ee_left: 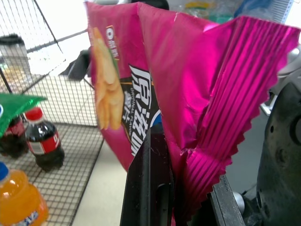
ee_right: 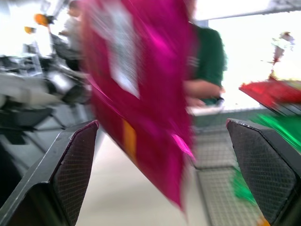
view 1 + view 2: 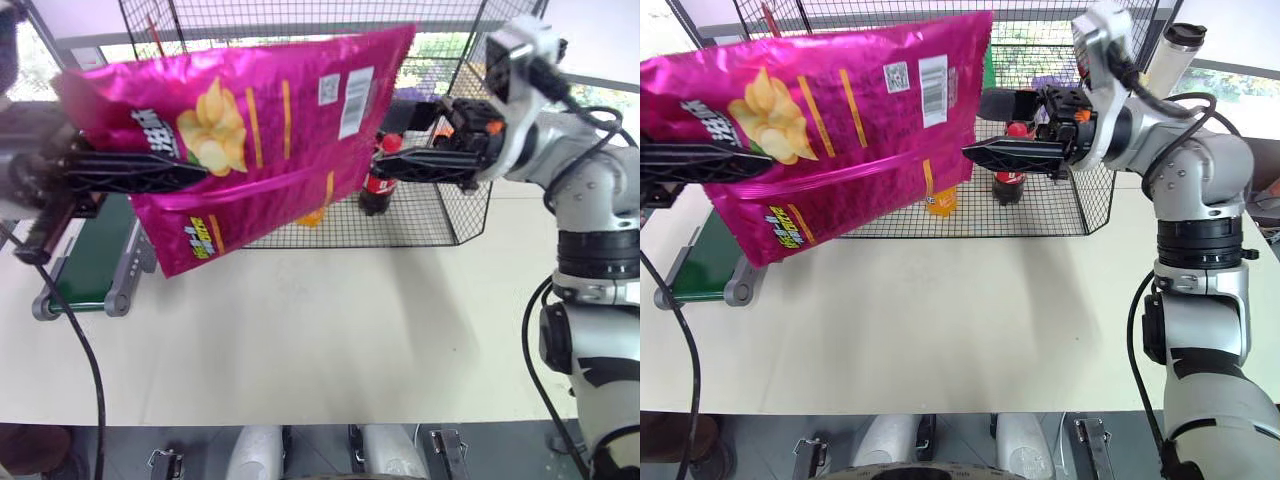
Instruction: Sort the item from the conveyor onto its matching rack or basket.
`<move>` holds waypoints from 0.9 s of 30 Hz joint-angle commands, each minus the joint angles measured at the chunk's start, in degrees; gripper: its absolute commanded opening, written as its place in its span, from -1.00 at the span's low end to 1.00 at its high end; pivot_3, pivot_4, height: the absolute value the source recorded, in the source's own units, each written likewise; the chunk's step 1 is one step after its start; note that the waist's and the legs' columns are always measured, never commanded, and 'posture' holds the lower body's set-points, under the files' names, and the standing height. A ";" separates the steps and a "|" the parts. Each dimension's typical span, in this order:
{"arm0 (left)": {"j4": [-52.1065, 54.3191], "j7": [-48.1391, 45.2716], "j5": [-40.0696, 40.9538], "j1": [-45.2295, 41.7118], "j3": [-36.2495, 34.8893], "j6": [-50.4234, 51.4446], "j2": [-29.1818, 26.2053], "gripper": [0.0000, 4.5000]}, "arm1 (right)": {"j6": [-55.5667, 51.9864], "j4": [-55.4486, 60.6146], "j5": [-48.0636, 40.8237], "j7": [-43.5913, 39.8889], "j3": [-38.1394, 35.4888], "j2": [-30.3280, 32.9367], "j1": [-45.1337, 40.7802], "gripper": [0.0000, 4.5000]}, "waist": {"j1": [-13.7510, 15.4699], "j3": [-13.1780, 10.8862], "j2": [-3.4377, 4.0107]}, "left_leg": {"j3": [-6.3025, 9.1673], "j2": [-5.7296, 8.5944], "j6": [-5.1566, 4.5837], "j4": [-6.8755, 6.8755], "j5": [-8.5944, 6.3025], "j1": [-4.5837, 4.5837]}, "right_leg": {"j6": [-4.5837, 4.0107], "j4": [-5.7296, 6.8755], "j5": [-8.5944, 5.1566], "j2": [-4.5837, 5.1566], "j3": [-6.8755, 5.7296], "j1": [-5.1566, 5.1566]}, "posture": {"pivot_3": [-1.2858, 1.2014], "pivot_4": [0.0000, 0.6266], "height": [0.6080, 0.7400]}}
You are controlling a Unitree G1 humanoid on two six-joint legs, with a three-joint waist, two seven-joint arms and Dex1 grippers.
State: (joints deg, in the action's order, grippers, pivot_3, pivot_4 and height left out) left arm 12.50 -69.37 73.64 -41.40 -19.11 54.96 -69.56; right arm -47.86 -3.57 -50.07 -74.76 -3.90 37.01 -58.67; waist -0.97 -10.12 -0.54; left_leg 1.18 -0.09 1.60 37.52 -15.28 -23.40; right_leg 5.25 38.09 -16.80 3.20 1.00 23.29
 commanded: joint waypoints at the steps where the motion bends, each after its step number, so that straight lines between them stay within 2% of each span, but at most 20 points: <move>1: -0.35 -1.13 -0.54 -1.85 -0.53 0.09 -0.01 -0.99 | -4.40 5.37 -6.51 2.05 -3.12 -1.06 -0.52 1.00 | -0.07 0.00 0.00 | 0.00 0.00 0.00 0.00 0.00 0.00 | 0.00 0.00 0.00 0.00 0.00 0.00 | 0.03 -0.52 1.00; 8: -1.20 -2.25 -1.82 -4.57 1.59 -0.01 2.13 -0.99 | -3.03 9.13 -4.05 3.50 0.99 -4.24 2.00 1.00 | -0.12 0.00 0.00 | 0.00 -0.05 0.00 0.15 0.00 0.03 | 0.00 0.09 0.00 -0.06 0.00 -0.04 | 0.03 -0.52 1.00; 9: -1.31 -2.30 -1.90 -4.90 1.78 0.04 2.49 -1.00 | -2.35 9.32 -3.25 3.62 1.73 -4.72 2.33 0.75 | -0.12 0.00 0.00 | 0.00 -0.06 0.00 0.18 0.00 0.02 | 0.00 0.09 0.00 -0.06 0.00 -0.04 | 0.03 -0.52 1.00; 10: -1.12 -2.31 -2.12 -4.91 1.92 0.05 2.77 -1.00 | -1.77 8.85 -2.79 4.45 1.89 -5.57 2.37 0.62 | -0.12 0.00 0.00 | 0.00 -0.06 0.00 0.22 0.00 0.01 | 0.00 0.10 0.00 -0.07 0.00 -0.04 | 0.03 -0.52 1.00; 13: -0.77 -2.38 -2.40 -4.46 1.85 0.31 3.11 -1.00 | -1.16 7.79 -3.05 5.70 0.98 -7.00 2.35 -0.03 | -0.12 0.00 0.00 | -0.01 -0.08 0.00 0.30 0.00 -0.02 | 0.02 0.10 0.01 -0.09 0.00 -0.04 | 0.03 -0.52 1.00; 15: -0.55 -2.55 -2.63 -3.71 1.49 0.57 3.08 -1.00 | -1.56 7.28 -4.13 6.55 -0.14 -7.47 2.15 -0.49 | -0.06 0.00 0.00 | -0.01 -0.10 0.00 0.32 0.00 -0.04 | 0.03 0.10 0.02 -0.09 0.01 -0.04 | 0.03 -0.52 1.00; 16: -0.39 -2.59 -2.87 -3.26 1.28 0.61 3.05 -1.00 | -2.15 7.32 -4.96 6.71 -0.69 -7.36 2.03 -0.79 | -0.01 0.00 0.00 | -0.01 -0.10 0.00 0.32 0.00 -0.04 | 0.03 0.09 0.01 -0.09 0.00 -0.05 | 0.03 -0.52 1.00; 17: -0.28 -2.50 -2.95 -2.97 1.10 0.72 3.06 -1.00 | -2.67 7.46 -5.53 6.89 -1.11 -7.21 2.00 -0.93 | 0.01 0.00 0.00 | -0.01 -0.10 0.00 0.32 0.00 -0.04 | 0.03 0.09 0.01 -0.09 0.00 -0.05 | 0.03 -0.52 1.00; 23: -0.38 -1.20 -8.19 -0.56 1.75 -1.45 3.36 -1.00 | -4.70 7.86 -7.14 8.52 -2.58 -6.35 2.33 -0.98 | -0.05 0.00 0.00 | -0.01 -0.16 0.00 0.35 0.00 -0.04 | 0.02 0.10 0.02 -0.14 0.00 -0.05 | 0.03 -0.52 1.00; 27: -1.40 0.17 -10.29 -0.32 2.01 -1.69 4.23 -0.36 | -5.07 9.01 -6.98 9.09 -2.88 -5.66 3.54 -1.00 | 0.01 0.00 0.00 | -0.01 -0.27 0.00 0.36 0.00 -0.03 | 0.02 0.10 0.02 -0.30 0.04 -0.06 | 0.03 -0.52 1.00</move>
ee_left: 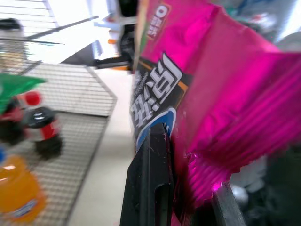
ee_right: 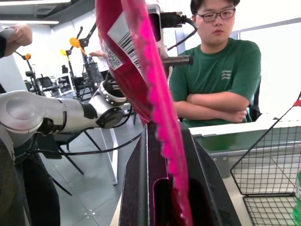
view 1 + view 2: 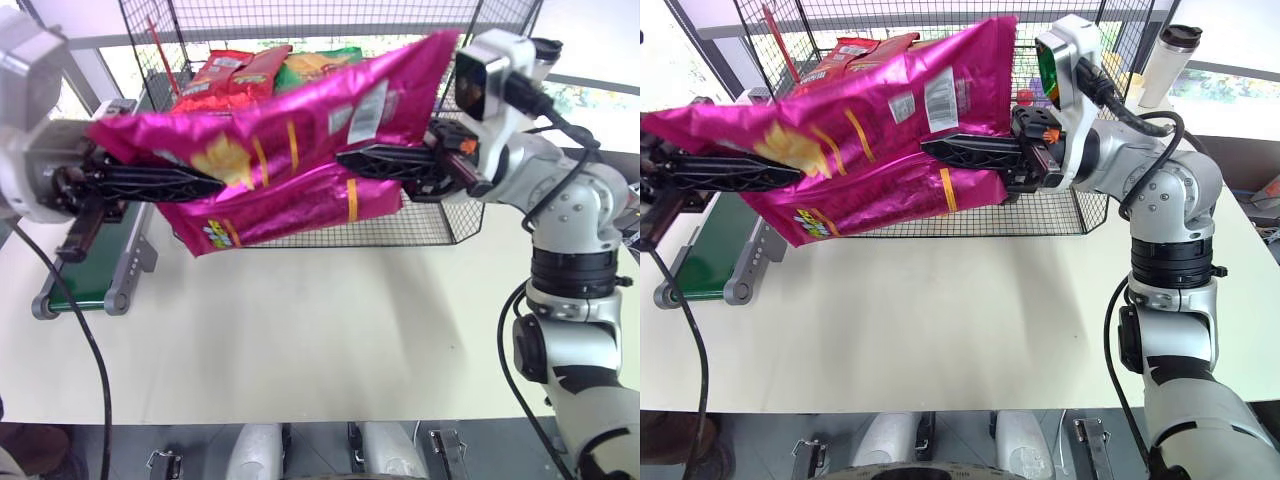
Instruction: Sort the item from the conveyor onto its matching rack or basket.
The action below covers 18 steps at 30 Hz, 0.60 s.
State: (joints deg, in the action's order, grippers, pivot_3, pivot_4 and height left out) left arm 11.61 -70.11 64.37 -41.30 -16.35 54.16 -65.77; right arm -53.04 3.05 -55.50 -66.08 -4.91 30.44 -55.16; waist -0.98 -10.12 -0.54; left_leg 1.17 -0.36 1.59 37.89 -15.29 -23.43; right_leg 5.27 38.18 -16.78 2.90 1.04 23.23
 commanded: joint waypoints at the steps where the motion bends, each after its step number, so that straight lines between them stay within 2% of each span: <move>1: -0.60 1.13 -0.87 -0.46 -1.18 -0.69 0.75 -0.16 | 0.09 2.64 -1.44 0.65 -1.95 1.04 0.31 -1.00 | 0.03 0.00 0.00 | 0.00 -0.03 0.00 0.00 0.00 0.00 | 0.00 0.00 0.00 -0.04 0.00 0.00 | 0.03 -0.52 1.00; 5: -1.27 3.82 -1.51 -0.51 -2.84 -0.78 2.01 0.62 | -0.13 3.72 -1.59 2.43 -2.67 1.52 1.40 -1.00 | -0.01 0.00 0.00 | 0.00 -0.07 0.00 0.00 0.00 0.00 | 0.00 0.00 0.00 -0.06 0.02 0.00 | 0.03 -0.52 1.00; 7: -1.63 7.33 -4.73 0.08 -3.65 -3.41 3.13 0.99 | 0.91 4.27 -0.29 4.50 -3.47 2.01 2.11 -1.00 | 0.00 0.00 0.00 | 0.00 -0.08 0.00 0.00 0.00 0.00 | 0.00 0.00 0.00 -0.07 0.02 0.00 | 0.03 -0.52 1.00; 13: -1.15 10.58 -11.34 8.37 -9.36 -7.37 2.09 0.99 | 7.64 4.89 7.59 11.87 -7.15 7.35 3.07 -1.00 | 0.01 0.00 0.01 | -0.04 -0.10 0.00 -0.01 0.00 0.00 | -0.01 -0.01 0.01 -0.08 0.08 0.03 | 0.03 -0.52 1.00; 18: 3.59 11.95 -11.69 17.10 -14.78 -7.02 2.64 0.99 | 22.59 7.23 23.51 20.53 -6.08 10.87 2.91 -1.00 | -0.03 -0.01 0.01 | -0.12 -0.14 0.00 -0.02 -0.01 -0.01 | -0.01 -0.04 0.00 -0.07 0.15 0.08 | 0.03 -0.52 1.00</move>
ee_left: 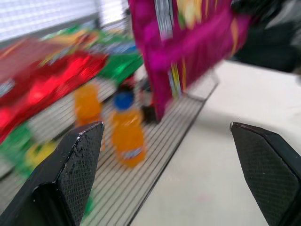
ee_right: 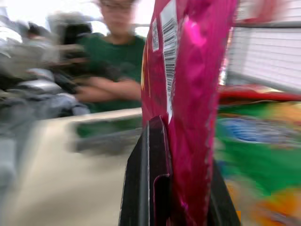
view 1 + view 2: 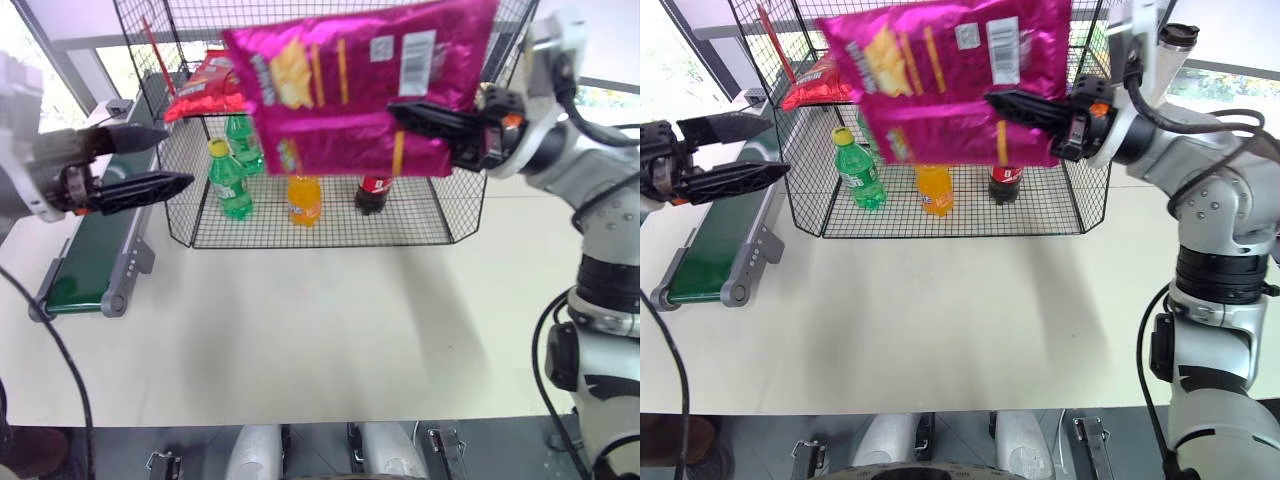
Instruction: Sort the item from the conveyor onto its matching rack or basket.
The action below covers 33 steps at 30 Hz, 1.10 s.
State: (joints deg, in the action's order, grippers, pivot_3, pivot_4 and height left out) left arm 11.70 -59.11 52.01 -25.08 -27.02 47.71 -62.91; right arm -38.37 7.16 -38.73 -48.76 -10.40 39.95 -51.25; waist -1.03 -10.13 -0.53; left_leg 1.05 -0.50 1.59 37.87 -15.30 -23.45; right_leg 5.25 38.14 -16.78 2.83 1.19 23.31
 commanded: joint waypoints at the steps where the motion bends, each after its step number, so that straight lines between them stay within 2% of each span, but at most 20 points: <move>1: 4.56 1.82 1.95 1.64 -5.01 0.28 0.43 0.99 | 9.49 3.82 8.25 4.48 -0.63 1.47 -1.23 -1.00 | 0.03 0.00 0.00 | 0.00 0.00 0.00 0.00 0.00 0.00 | 0.00 0.01 0.00 0.00 0.00 0.00 | 0.03 -0.52 1.00; 6: 8.50 6.51 4.35 3.96 -6.35 1.42 3.48 0.99 | 22.91 4.09 22.63 10.80 2.12 3.09 -1.07 -1.00 | 0.18 0.00 0.00 | -0.02 -0.03 0.00 0.01 0.00 0.00 | -0.02 0.00 0.01 0.01 0.07 -0.02 | 0.03 -0.52 1.00; 10: 10.41 8.46 6.86 4.67 -6.14 2.40 4.82 0.99 | 27.05 2.32 25.31 13.44 0.56 2.59 0.15 -1.00 | 0.14 0.00 -0.01 | -0.03 -0.04 0.01 0.02 0.00 0.01 | -0.04 0.00 0.02 0.00 0.09 -0.02 | 0.03 -0.52 1.00; 16: 9.73 9.38 7.07 4.57 -4.86 1.61 5.51 0.99 | 42.41 -2.30 40.04 18.69 2.93 6.64 4.01 -1.00 | 0.17 0.00 0.00 | -0.07 -0.02 0.01 0.02 0.00 0.01 | -0.04 -0.01 0.02 0.01 0.10 -0.03 | 0.03 -0.52 1.00; 23: 10.09 10.53 7.26 3.07 -2.85 1.26 7.08 0.99 | 58.31 -10.48 56.19 23.74 10.61 8.51 6.36 -1.00 | -0.20 0.00 0.00 | -0.24 -0.08 0.01 0.02 0.01 0.08 | -0.05 0.01 0.03 -0.03 0.17 -0.03 | 0.03 -0.52 1.00; 26: 11.01 11.57 7.82 3.09 -2.58 1.29 7.94 0.99 | 60.84 -17.00 65.99 30.12 15.58 7.11 3.53 -1.00 | -0.24 0.00 0.00 | -0.37 -0.10 0.01 0.02 0.01 0.12 | -0.06 0.02 0.03 -0.03 0.25 -0.01 | 0.03 -0.52 1.00; 29: 12.29 13.66 8.77 3.41 -2.85 1.29 9.27 0.99 | 56.34 -24.64 76.11 36.63 20.15 5.42 -0.61 -1.00 | -0.18 0.00 -0.01 | -0.43 -0.11 0.04 0.06 0.03 0.12 | -0.09 0.02 0.05 -0.03 0.29 0.01 | 0.03 -0.52 1.00; 33: 14.55 15.89 10.64 5.42 -4.57 1.87 10.23 0.99 | 52.85 -29.54 81.27 41.43 22.03 4.56 -4.10 -1.00 | 0.06 0.00 -0.01 | -0.43 -0.10 0.07 0.07 0.04 0.07 | -0.10 0.01 0.05 -0.02 0.30 0.03 | 0.03 -0.52 1.00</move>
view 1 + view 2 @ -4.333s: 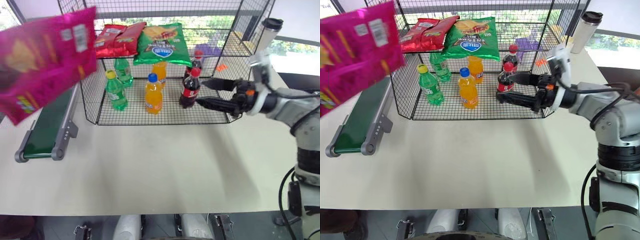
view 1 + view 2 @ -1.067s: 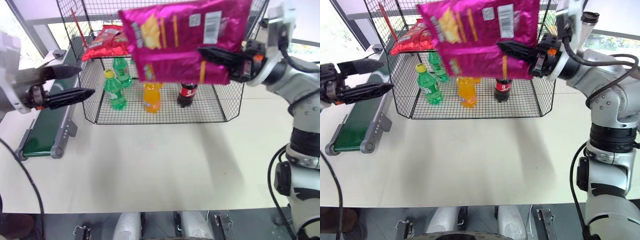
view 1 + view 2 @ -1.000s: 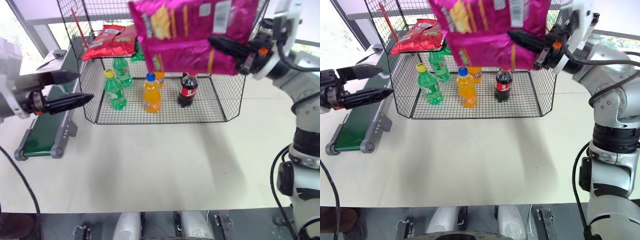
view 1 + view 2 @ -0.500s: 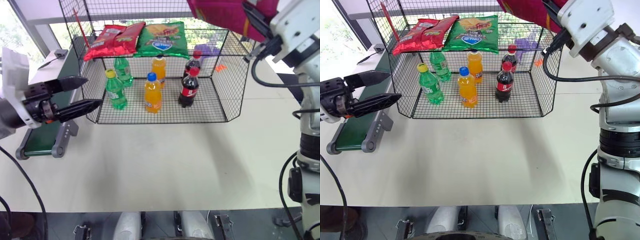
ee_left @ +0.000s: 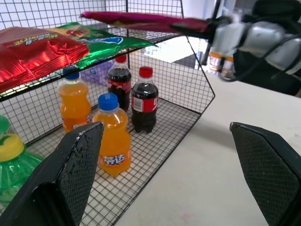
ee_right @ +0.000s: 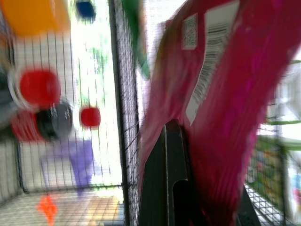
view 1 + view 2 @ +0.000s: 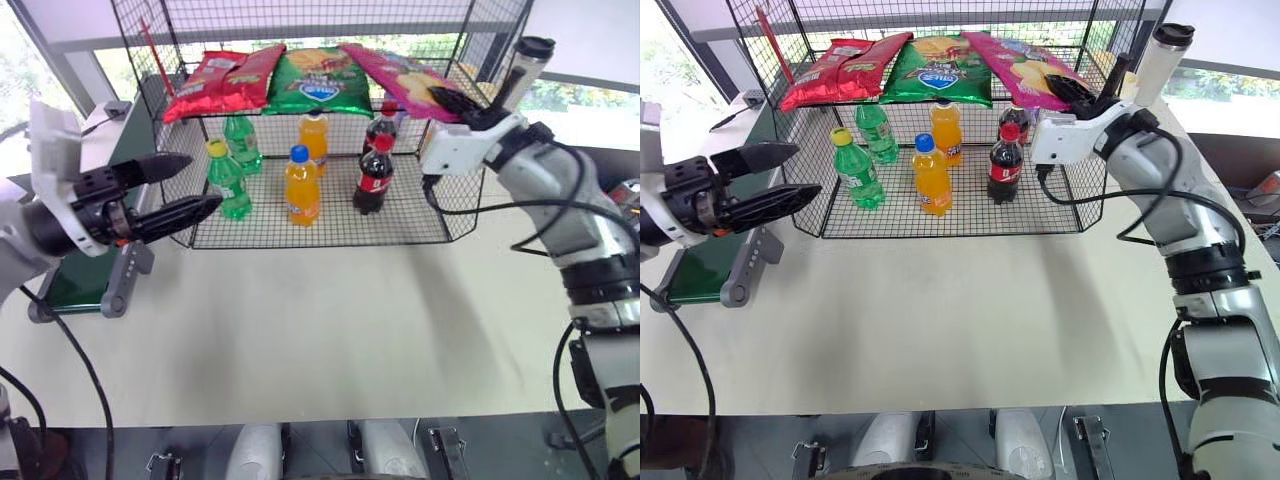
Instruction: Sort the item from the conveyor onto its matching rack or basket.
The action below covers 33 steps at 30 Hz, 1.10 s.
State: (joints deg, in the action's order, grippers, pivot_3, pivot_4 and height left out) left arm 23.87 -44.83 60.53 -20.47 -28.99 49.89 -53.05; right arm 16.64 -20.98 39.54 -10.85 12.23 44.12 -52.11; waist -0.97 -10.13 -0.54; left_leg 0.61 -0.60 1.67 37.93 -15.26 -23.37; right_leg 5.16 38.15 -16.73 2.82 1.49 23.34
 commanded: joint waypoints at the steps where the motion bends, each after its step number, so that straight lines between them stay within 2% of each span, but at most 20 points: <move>1: 3.00 2.31 2.88 1.62 -3.21 -0.18 0.62 0.99 | -3.71 -2.48 3.98 3.69 -0.06 0.14 -3.89 -1.00 | 0.01 0.00 0.00 | -0.01 0.01 0.00 -0.01 0.00 -0.01 | 0.00 0.00 0.00 0.02 0.00 0.01 | 0.03 -0.52 1.00; 6: 4.41 4.00 4.35 4.13 -3.86 -0.78 1.31 0.99 | -7.04 -5.18 6.89 2.96 2.01 -0.02 -6.31 -1.00 | -0.13 0.00 0.00 | 0.00 0.01 0.00 -0.01 0.00 -0.02 | 0.00 -0.02 0.00 0.02 0.01 0.01 | 0.03 -0.52 1.00; 11: 4.87 5.24 4.93 4.73 -3.10 -1.54 2.06 0.99 | -6.54 -5.80 6.08 1.31 3.01 -0.69 -7.31 -1.00 | -0.19 0.00 0.00 | 0.00 0.00 0.01 -0.01 0.00 0.00 | 0.00 0.00 0.01 0.00 0.01 0.01 | 0.03 -0.52 1.00; 14: 4.73 5.60 5.16 4.89 -2.78 -1.90 2.28 1.00 | -5.69 -6.07 5.95 0.50 3.75 -1.38 -8.54 -0.63 | -0.20 0.00 0.00 | 0.00 0.00 0.01 -0.01 0.00 -0.01 | 0.00 0.00 0.02 0.00 0.01 0.01 | 0.03 -0.52 1.00; 19: 4.76 6.17 5.48 5.30 -2.40 -2.22 2.71 1.00 | -4.36 -4.71 7.27 -2.09 5.11 0.10 -8.84 0.44 | -0.24 0.00 -0.01 | 0.00 0.00 0.00 -0.01 0.00 0.02 | 0.00 0.00 0.02 0.00 0.00 -0.01 | 0.03 -0.52 1.00; 22: 4.58 6.47 5.73 5.37 -2.21 -2.26 2.84 1.00 | -3.76 -3.05 6.91 -4.62 4.82 1.88 -7.92 0.99 | -0.21 0.02 -0.02 | 0.00 0.00 0.01 0.00 0.00 0.07 | 0.00 0.00 0.02 0.00 0.00 -0.06 | 0.03 -0.52 1.00; 25: 4.27 6.35 5.64 5.44 -1.90 -2.40 2.94 1.00 | 0.64 -0.29 2.96 -9.29 3.85 4.66 -6.59 0.99 | -0.04 0.02 -0.03 | 0.00 0.00 0.01 0.02 0.00 0.12 | -0.01 0.00 0.02 0.00 0.01 -0.14 | 0.03 -0.52 1.00; 30: 2.83 6.01 4.95 4.70 -0.41 -3.04 3.44 1.00 | 7.36 5.10 -10.38 -21.33 0.83 8.97 -1.93 0.99 | -0.13 0.04 -0.06 | 0.00 -0.02 0.00 0.03 -0.01 0.17 | 0.00 -0.02 0.03 0.00 0.00 -0.23 | 0.03 -0.52 1.00; 33: 2.27 5.77 4.52 4.37 0.50 -3.37 3.85 1.00 | 8.82 6.90 -13.83 -23.31 -0.60 9.14 -0.16 0.99 | -0.28 0.00 0.00 | -0.01 -0.03 -0.01 0.03 -0.01 0.21 | 0.00 0.00 0.03 0.00 0.01 -0.25 | 0.03 -0.52 1.00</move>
State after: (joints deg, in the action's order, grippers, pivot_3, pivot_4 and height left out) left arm 26.08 -38.71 65.42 -15.51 -28.30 47.93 -49.23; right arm 24.43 -17.07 29.11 -33.44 14.40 52.73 -51.10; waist -1.25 -10.13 -0.54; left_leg 0.57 -0.63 1.66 37.96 -15.26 -23.17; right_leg 5.14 38.17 -16.69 2.81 1.52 23.13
